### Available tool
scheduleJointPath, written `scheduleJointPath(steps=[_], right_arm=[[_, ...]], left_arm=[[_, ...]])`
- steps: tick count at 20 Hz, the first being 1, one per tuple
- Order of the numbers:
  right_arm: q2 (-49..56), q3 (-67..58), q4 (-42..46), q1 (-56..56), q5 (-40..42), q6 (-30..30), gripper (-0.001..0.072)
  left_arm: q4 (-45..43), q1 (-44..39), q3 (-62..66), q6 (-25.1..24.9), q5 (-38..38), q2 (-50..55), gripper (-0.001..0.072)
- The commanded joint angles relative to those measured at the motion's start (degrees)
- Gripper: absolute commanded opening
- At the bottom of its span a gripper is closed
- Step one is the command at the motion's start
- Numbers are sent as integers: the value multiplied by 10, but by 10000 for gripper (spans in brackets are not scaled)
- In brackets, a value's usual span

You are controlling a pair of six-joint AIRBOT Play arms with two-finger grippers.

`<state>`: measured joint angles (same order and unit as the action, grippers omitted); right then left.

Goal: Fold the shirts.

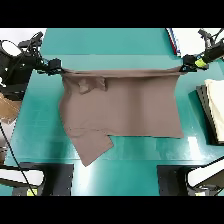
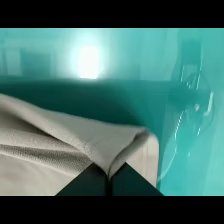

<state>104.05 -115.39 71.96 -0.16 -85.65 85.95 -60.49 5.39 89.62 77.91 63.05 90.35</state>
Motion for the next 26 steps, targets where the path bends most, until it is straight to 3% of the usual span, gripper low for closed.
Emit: scheduleJointPath(steps=[1,4,13,14,15,16,21,26], right_arm=[[-11,15,4,0,33,-1,10],[-66,114,47,5,35,-1,10],[-130,332,40,11,75,-4,12],[-130,341,35,11,75,-4,29],[-130,344,22,10,77,-4,220],[-131,344,9,7,75,-4,403],[-225,389,-18,-30,60,-13,420],[-351,507,-20,-56,87,-14,419]], left_arm=[[-4,1,23,-3,59,18,27],[-17,-1,1,1,115,15,26],[-24,-1,-189,1,99,-11,51],[-23,-1,-194,1,100,-11,274],[-23,-1,-195,1,100,-12,466],[-24,-1,-194,0,99,-17,422],[-101,1,-237,9,106,-142,422],[-72,0,-457,43,110,-293,451]])
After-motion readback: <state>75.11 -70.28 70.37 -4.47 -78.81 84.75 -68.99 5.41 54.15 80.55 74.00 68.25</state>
